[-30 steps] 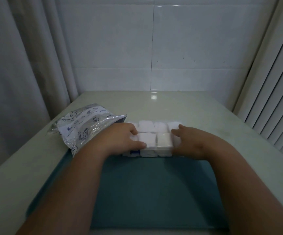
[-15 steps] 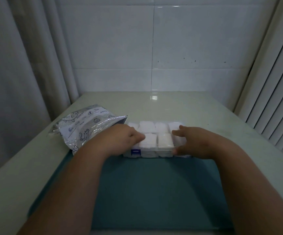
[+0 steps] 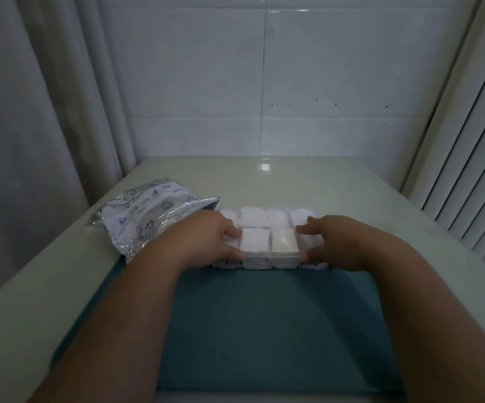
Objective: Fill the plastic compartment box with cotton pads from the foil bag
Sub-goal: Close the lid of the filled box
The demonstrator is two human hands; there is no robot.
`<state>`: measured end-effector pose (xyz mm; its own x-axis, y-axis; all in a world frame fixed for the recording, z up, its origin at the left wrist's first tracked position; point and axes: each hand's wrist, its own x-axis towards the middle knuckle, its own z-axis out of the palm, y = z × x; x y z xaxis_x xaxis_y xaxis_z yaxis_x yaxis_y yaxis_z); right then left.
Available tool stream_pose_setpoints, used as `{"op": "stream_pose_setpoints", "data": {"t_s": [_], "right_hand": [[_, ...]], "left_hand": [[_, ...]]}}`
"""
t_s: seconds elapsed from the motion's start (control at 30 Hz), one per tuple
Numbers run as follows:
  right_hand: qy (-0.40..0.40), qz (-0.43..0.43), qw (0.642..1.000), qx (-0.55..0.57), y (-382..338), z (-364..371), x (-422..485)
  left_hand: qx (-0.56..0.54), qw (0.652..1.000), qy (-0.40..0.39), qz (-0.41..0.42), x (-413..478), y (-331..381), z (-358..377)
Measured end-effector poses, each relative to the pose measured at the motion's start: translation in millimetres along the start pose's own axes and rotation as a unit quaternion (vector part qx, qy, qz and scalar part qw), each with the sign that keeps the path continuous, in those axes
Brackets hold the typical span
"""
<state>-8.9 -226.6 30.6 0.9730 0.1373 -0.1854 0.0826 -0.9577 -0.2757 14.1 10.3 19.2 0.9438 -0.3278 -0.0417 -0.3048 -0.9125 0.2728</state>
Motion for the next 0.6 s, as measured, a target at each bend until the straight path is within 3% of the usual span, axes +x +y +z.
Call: {"op": "stream_pose_setpoints", "data": {"t_s": [0.23, 0.4, 0.5, 0.6], "right_hand": [[0.025, 0.036, 0.998, 0.044, 0, 0, 0], [0.065, 0.079, 0.994, -0.029, -3, 2, 1], [0.12, 0.044, 0.991, -0.047, -10, 4, 6], [0.112, -0.036, 0.993, 0.021, -20, 12, 7]], "left_hand": [[-0.056, 0.998, 0.009, -0.008, -2, -7, -2], [-0.07, 0.997, -0.011, -0.042, -4, -12, -5], [-0.123, 0.989, -0.032, -0.071, -2, -15, -2], [-0.274, 0.957, -0.043, -0.092, 2, -17, 3]]}}
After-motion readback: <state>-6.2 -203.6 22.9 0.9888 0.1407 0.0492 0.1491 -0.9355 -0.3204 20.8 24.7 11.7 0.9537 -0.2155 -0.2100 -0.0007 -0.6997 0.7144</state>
